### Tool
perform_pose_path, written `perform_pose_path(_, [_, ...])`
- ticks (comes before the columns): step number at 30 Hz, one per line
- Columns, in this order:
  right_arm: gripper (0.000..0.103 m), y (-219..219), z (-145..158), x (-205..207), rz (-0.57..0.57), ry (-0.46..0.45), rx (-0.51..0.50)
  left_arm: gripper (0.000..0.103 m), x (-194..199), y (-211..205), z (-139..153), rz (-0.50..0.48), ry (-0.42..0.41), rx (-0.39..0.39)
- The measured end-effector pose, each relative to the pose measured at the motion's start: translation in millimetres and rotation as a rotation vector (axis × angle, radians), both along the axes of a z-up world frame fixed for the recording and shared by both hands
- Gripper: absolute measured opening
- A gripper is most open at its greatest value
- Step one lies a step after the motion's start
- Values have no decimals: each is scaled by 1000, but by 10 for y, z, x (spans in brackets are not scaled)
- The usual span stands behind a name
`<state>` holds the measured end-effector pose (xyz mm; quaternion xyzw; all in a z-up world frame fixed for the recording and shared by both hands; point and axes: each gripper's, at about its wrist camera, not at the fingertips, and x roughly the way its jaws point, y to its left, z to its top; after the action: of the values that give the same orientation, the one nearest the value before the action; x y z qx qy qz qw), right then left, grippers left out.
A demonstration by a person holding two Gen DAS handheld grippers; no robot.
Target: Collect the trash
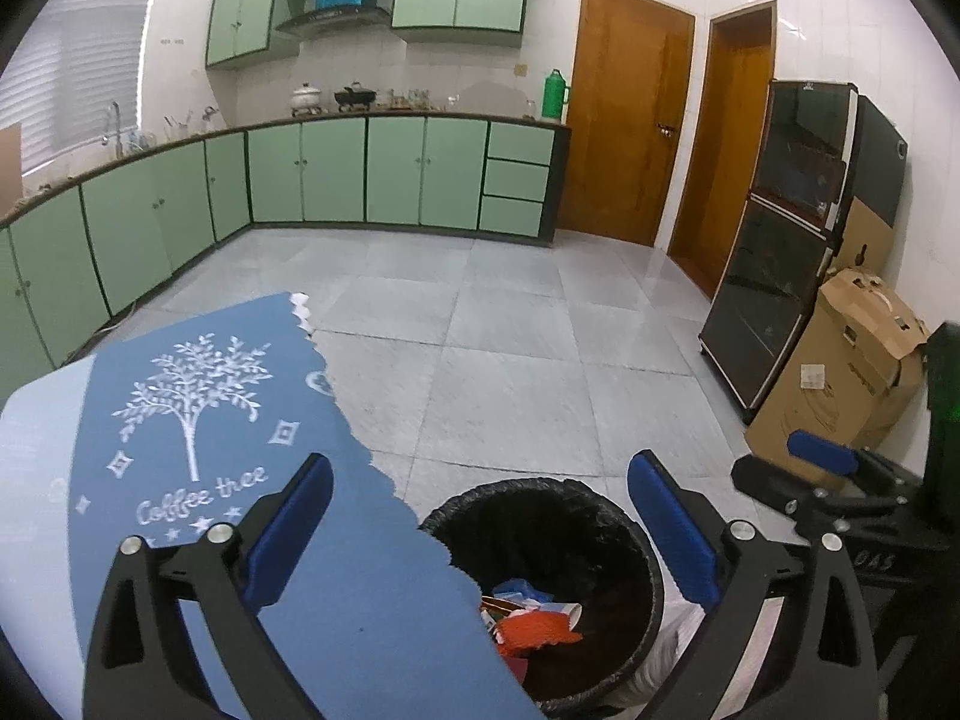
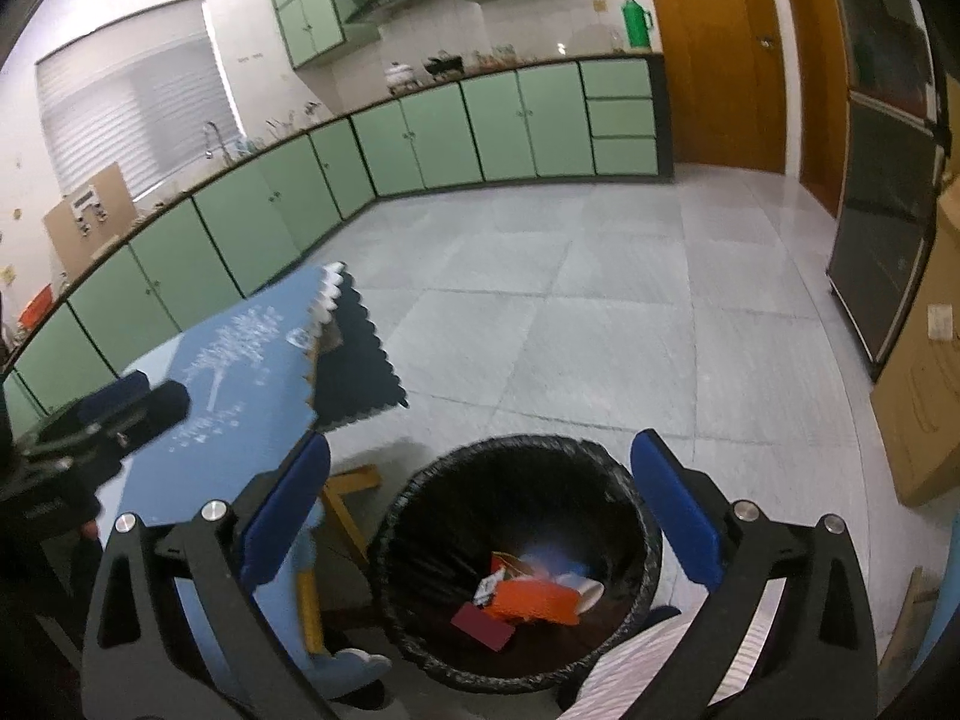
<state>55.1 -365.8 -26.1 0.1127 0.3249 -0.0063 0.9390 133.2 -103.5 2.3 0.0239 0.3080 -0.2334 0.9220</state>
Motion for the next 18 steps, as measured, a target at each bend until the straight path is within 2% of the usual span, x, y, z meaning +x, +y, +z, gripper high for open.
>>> perform_pose_path(8, [98, 215, 344, -112, 54, -63, -30, 97, -131, 193, 156, 22, -39, -10])
perform_pose_path(18, [98, 406, 505, -163, 84, -85, -59, 97, -202, 316, 214, 48, -57, -16])
